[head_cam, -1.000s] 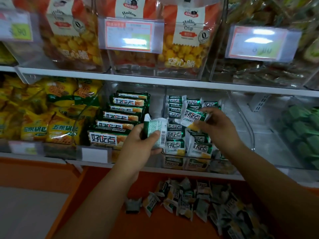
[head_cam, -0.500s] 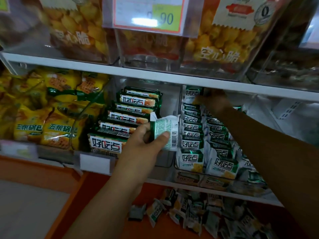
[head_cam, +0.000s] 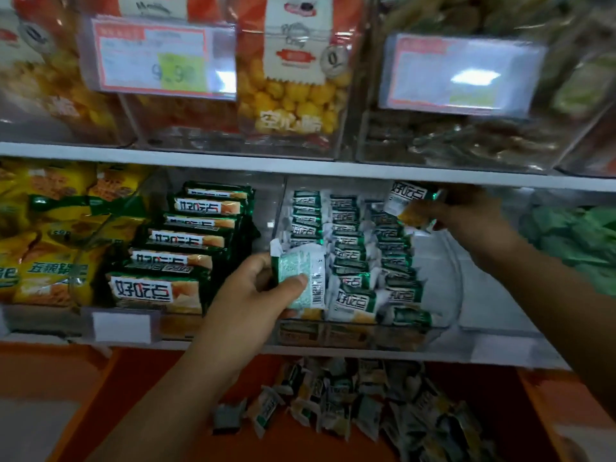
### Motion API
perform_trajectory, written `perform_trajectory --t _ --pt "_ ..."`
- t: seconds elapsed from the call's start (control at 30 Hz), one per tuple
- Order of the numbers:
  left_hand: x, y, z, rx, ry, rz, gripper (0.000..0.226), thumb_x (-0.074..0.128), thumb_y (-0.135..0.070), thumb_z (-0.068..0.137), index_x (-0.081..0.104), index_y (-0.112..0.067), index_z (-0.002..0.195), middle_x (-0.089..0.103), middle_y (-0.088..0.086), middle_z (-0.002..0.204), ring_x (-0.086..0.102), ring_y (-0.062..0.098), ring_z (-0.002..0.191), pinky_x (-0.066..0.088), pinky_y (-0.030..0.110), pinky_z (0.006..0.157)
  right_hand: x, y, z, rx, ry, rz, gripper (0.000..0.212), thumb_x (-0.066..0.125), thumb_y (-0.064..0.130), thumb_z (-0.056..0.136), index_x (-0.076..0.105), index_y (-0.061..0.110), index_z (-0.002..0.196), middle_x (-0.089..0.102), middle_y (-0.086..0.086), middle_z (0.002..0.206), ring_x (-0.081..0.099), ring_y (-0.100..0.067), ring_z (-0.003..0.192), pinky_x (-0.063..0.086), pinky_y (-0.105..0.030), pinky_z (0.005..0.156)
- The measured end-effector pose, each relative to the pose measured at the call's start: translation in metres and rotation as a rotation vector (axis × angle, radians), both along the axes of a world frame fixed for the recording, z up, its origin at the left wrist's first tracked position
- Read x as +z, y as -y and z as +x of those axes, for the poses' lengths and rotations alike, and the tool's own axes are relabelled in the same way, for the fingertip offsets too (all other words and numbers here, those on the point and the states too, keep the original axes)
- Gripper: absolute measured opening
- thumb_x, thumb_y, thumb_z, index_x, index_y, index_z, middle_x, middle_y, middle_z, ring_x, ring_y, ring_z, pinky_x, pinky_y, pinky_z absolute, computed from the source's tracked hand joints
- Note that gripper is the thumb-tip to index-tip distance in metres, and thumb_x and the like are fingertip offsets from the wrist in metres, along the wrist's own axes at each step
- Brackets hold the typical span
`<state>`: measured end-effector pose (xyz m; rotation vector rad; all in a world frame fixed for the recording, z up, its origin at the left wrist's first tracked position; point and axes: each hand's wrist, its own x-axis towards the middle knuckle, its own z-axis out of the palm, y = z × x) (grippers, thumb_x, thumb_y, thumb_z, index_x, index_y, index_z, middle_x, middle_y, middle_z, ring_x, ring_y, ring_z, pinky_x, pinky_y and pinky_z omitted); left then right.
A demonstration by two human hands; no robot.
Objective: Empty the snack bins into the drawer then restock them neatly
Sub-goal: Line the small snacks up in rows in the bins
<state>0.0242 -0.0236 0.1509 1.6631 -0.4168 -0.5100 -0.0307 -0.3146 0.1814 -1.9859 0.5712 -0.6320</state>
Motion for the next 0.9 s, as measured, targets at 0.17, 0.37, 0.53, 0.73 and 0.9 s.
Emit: perform_trajectory --t 0.17,0.37,0.53,0.73,0.9 --pt "0.007 0.067 -0.034 -0.073 0.031 0.004 0.037 0.066 -0.037 0.09 0.051 -0.033 0.124 0.058 -0.023 0.1 0.068 -0.003 0.077 0.055 0.016 0.066 -0.004 0.066 -0.068 -0.141 0.108 0.104 0.031 0.079 0.005 0.073 0.056 0.023 0.083 0.061 -0.004 0.083 0.06 0.002 0.055 0.046 -0.015 0.05" --pt "0.003 0.149 -0.051 -0.054 0.079 0.009 0.015 0.066 -0.033 0.091 0.058 -0.034 0.104 0.055 -0.027 0.085 0.07 0.017 0.09 0.054 0.047 0.091 -0.062 0.137 -0.06 -0.125 -0.071 0.1 0.046 0.071 -0.023 0.066 0.059 0.001 0.104 0.052 0.0 0.082 0.058 -0.021 0.081 0.051 -0.012 0.056" --pt "-0.016 0.174 -0.046 0.034 0.055 0.007 0.022 0.065 -0.031 0.092 0.048 -0.038 0.078 0.06 -0.024 0.068 0.069 0.004 0.072 0.056 0.034 0.085 -0.09 0.152 -0.014 -0.026 -0.284 -0.09 0.033 0.069 -0.007 0.079 0.059 0.016 0.1 0.05 0.005 0.077 0.053 -0.014 0.069 0.038 -0.01 0.046" --pt "-0.022 0.18 -0.05 0.024 0.05 -0.057 0.031 0.062 -0.02 0.093 0.043 -0.039 0.078 0.057 -0.037 0.055 0.052 -0.024 0.052 0.039 -0.001 0.047 -0.116 0.165 0.027 0.039 -0.335 -0.171 0.031 0.074 0.006 0.08 0.064 0.021 0.104 0.057 -0.006 0.09 0.052 -0.017 0.069 0.035 -0.003 0.04" --pt "-0.03 0.175 -0.049 0.071 0.045 -0.081 0.018 0.066 -0.029 0.089 0.061 -0.033 0.106 0.073 -0.017 0.097 0.072 0.005 0.076 0.054 0.022 0.071 -0.131 0.165 0.037 -0.009 -0.342 -0.249 0.034 0.07 0.015 0.085 0.063 0.023 0.118 0.06 -0.011 0.111 0.06 -0.019 0.08 0.044 -0.019 0.063"
